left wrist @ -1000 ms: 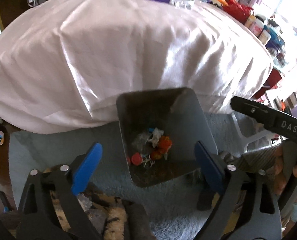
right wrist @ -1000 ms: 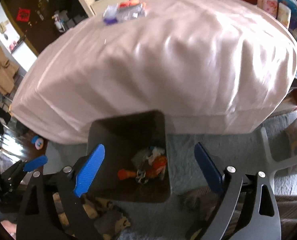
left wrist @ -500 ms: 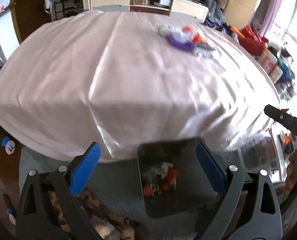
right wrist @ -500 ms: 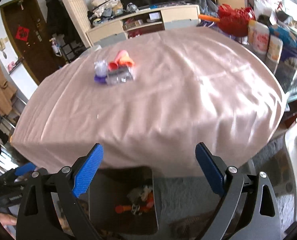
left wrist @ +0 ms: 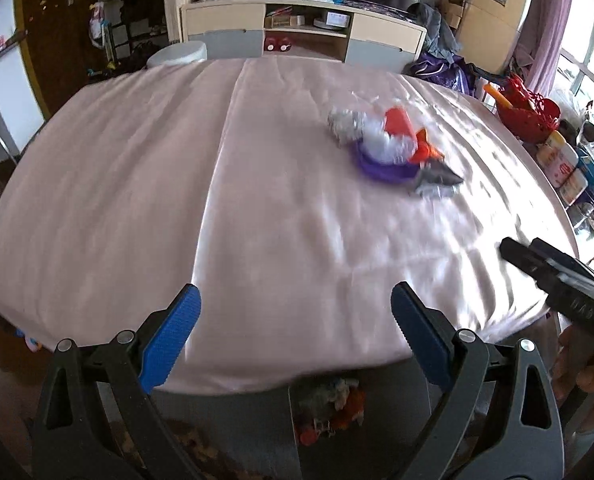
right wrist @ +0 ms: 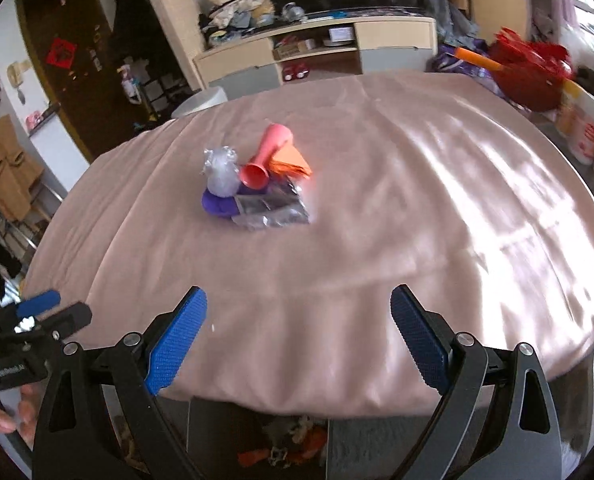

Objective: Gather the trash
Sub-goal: 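Raise both open tools back toward the remaining items on the table, then grasp the crumpled clear plastic bag with the left tool while the right tool grasps clear plastic packaging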

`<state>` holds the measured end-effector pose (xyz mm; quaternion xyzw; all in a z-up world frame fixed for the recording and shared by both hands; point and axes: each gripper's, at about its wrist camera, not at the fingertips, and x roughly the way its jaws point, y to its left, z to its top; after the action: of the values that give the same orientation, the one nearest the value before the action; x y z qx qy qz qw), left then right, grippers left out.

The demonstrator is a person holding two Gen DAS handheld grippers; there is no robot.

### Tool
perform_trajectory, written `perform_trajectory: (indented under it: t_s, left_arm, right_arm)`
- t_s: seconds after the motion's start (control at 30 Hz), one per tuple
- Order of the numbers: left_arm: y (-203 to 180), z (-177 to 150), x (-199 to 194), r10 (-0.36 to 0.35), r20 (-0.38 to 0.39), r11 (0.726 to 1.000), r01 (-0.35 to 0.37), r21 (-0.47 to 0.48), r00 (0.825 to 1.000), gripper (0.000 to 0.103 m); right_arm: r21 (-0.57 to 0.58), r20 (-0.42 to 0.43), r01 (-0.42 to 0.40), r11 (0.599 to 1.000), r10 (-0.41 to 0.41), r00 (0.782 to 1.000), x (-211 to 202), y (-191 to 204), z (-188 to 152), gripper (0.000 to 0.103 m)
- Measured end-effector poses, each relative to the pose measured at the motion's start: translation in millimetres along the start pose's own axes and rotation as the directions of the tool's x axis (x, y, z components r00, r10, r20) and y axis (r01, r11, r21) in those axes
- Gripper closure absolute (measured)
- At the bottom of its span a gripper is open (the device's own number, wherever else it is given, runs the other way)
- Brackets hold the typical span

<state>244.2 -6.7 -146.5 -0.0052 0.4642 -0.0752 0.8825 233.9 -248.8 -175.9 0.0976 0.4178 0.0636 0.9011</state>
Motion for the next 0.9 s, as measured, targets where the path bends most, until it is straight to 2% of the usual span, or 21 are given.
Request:
perform_trajectory:
  t_s: [0.27,0.5,0.6,0.67,0.73,0.83,0.9]
  left_arm:
    - [-10,54,20,-0.005,0.025,1.000,0.004,0.026,1.000,0.012]
    - [-21,82,40,-0.009,0.030,0.998,0.007,0.058,1.000,0.013]
    - [-28,89,49,-0.015,0.025,0.998,0.013,0.069,1.000,0.013]
    - [-32,93,56,-0.020,0.020,0.997,0.019,0.078,1.000,0.013]
    - [-38,95,62,-0.024,0.017,0.996,0.023,0.083,1.000,0.013]
    - [-46,101,75,-0.039,0.011,0.994,0.038,0.099,0.999,0.013]
    - [-51,102,81,-0.047,0.010,0.993,0.046,0.112,0.999,0.014]
  right_arm:
    - [-0.069,-0.011,0.015,0.997,-0.016,1.000,41,11,30,0.011]
    - [-0.097,-0.021,-0.004,0.995,0.002,1.000,68,23,45,0.012]
    - [-0.108,-0.046,-0.029,0.994,0.024,0.999,80,27,47,0.020]
    - [-0.114,-0.063,-0.035,0.993,0.028,0.998,85,26,45,0.030]
    - [-0.120,-0.047,-0.031,0.992,0.026,0.999,83,24,44,0.036]
    - [-0.059,-0.036,-0.071,0.996,0.069,0.997,74,10,41,0.036]
    - [-0.025,-0.027,-0.067,0.997,0.066,0.997,67,-1,35,0.036]
